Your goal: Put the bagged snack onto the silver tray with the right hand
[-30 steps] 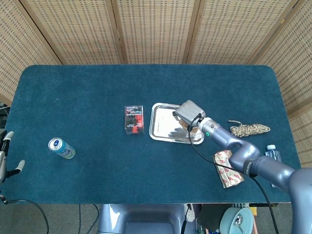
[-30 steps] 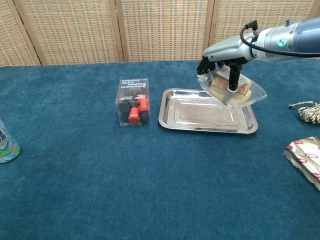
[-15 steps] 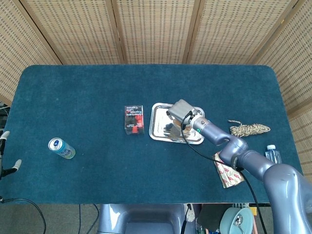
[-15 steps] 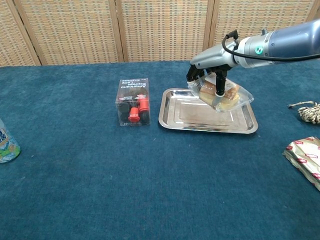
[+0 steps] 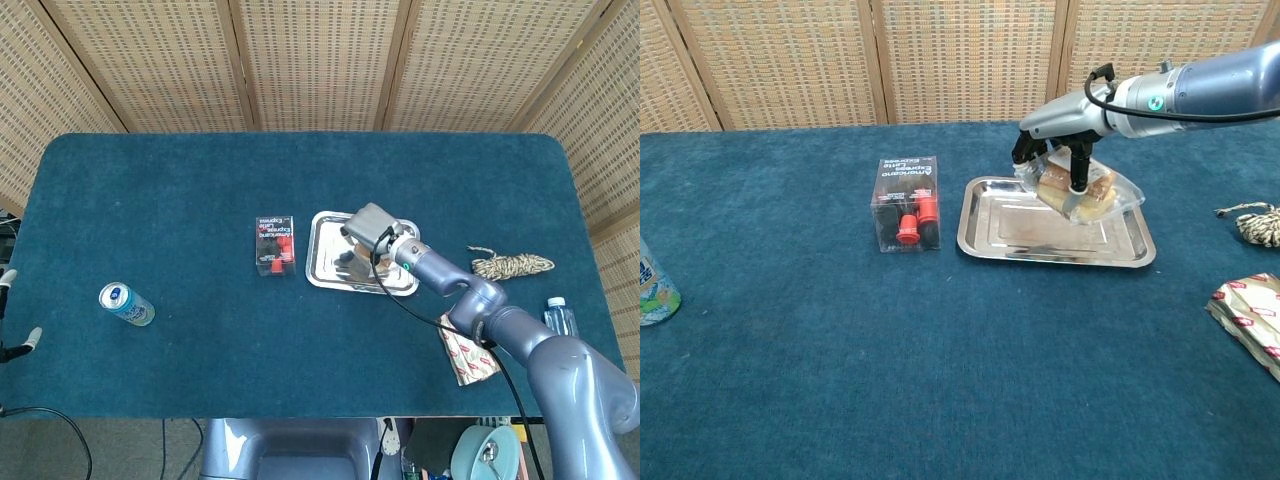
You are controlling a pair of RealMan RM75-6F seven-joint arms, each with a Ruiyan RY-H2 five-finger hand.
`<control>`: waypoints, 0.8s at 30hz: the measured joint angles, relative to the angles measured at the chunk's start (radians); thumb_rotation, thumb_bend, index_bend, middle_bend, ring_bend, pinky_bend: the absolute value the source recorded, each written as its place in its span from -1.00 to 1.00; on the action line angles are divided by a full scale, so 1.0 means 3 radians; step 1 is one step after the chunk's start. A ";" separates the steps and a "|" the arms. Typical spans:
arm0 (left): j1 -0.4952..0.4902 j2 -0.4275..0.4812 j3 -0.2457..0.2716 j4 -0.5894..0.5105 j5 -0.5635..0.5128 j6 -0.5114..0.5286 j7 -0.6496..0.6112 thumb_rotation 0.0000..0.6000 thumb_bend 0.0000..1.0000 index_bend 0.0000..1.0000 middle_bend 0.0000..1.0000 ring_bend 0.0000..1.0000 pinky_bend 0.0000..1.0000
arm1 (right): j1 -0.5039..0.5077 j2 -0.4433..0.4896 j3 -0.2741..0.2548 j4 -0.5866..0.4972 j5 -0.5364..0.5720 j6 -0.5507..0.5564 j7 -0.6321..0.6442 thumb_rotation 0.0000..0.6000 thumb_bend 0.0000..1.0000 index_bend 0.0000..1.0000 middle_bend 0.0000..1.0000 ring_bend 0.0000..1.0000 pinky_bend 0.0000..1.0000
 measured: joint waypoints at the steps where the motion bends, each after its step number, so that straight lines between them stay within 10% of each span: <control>1: -0.0001 0.0000 0.0001 0.0000 0.0000 0.0000 0.0000 1.00 -0.37 -1.00 -1.00 -1.00 -1.00 | 0.0000 0.0002 -0.0008 0.0001 0.0000 0.0001 0.0024 1.00 -0.70 -0.49 -0.64 -0.68 -0.21; 12: -0.0020 0.0005 0.0002 -0.0013 -0.0004 -0.0011 0.0013 1.00 -0.37 -1.00 -1.00 -1.00 -1.00 | 0.0028 0.0105 -0.0055 -0.0086 0.0069 -0.0077 0.0086 1.00 -0.86 -0.93 -1.00 -1.00 -0.71; 24: -0.0025 0.0047 0.0009 -0.0058 0.0048 0.0028 0.0023 1.00 -0.37 -1.00 -1.00 -1.00 -1.00 | -0.0073 0.0365 0.0031 -0.0422 0.0233 0.0065 -0.0267 1.00 -0.84 -0.96 -1.00 -1.00 -0.72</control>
